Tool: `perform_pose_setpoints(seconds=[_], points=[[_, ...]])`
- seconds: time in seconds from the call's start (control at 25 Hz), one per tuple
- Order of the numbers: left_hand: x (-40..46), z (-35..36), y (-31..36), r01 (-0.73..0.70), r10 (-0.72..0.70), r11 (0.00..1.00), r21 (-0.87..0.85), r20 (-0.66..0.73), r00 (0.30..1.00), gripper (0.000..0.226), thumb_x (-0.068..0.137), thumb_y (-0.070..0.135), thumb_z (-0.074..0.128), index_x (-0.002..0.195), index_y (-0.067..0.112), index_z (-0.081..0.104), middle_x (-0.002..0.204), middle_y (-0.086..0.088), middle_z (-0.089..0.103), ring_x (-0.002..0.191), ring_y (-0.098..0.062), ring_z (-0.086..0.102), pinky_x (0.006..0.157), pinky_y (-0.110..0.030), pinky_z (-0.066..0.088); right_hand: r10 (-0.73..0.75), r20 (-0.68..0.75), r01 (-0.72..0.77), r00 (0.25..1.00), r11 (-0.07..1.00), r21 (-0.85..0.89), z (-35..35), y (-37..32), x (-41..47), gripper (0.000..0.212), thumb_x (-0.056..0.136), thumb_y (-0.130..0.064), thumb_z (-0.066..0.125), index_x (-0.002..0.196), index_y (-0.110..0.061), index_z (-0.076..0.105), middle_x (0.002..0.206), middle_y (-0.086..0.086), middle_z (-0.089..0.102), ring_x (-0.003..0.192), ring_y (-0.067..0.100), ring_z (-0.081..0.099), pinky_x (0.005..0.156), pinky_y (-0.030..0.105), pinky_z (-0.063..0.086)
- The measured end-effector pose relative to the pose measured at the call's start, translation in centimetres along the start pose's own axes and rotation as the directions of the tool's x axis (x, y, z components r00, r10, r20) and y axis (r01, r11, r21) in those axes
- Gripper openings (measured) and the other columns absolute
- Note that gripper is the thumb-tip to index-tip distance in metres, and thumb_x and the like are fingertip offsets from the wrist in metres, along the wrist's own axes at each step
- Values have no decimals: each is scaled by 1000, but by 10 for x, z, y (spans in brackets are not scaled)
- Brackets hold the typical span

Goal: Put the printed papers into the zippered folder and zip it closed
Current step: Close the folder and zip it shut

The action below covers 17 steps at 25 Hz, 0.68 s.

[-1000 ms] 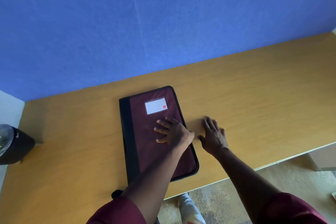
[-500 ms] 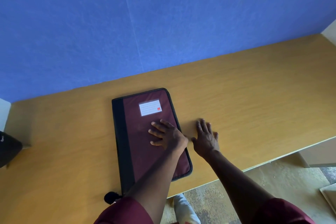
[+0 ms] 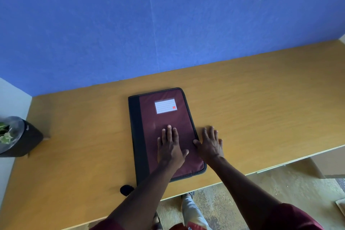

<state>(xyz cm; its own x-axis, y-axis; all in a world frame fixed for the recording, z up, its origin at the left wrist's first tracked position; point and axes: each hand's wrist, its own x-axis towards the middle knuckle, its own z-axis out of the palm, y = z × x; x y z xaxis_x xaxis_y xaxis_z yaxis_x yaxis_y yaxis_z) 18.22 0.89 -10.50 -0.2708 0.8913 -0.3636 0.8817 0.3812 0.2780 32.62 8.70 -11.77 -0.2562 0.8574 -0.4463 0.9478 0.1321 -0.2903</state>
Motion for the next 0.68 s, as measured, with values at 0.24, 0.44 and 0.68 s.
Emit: perform_pose_setpoints(seconds=[0.24, 0.44, 0.68], points=[[-42, 15, -58, -119, 124, 991, 57, -90, 988, 87, 97, 56, 42, 158, 14, -3, 166, -7, -11, 153, -26, -10, 123, -40, -2, -117, -117, 113, 986, 993, -39, 36, -19, -40, 73, 100, -34, 41, 157, -12, 2, 166, 9, -1, 153, 29, -3, 123, 48, 5], [-83, 25, -99, -138, 142, 989, 48, -106, 984, 83, 99, 52, 40, 158, 15, -5, 163, -1, -19, 152, -21, -15, 124, -37, -2, -255, -143, 244, 956, 966, -89, 64, -41, -77, 70, 99, -30, 42, 157, -12, 8, 166, 10, 1, 153, 28, -3, 123, 43, 2], [-120, 26, -133, -158, 155, 987, -20, -111, 982, 82, 99, 51, 42, 158, 16, -4, 163, 3, -20, 150, -15, -17, 124, -36, 7, -306, -91, 302, 948, 952, -57, 90, -74, -115, 67, 97, -28, 48, 155, -9, 20, 165, 10, 12, 153, 31, 7, 123, 44, 10]])
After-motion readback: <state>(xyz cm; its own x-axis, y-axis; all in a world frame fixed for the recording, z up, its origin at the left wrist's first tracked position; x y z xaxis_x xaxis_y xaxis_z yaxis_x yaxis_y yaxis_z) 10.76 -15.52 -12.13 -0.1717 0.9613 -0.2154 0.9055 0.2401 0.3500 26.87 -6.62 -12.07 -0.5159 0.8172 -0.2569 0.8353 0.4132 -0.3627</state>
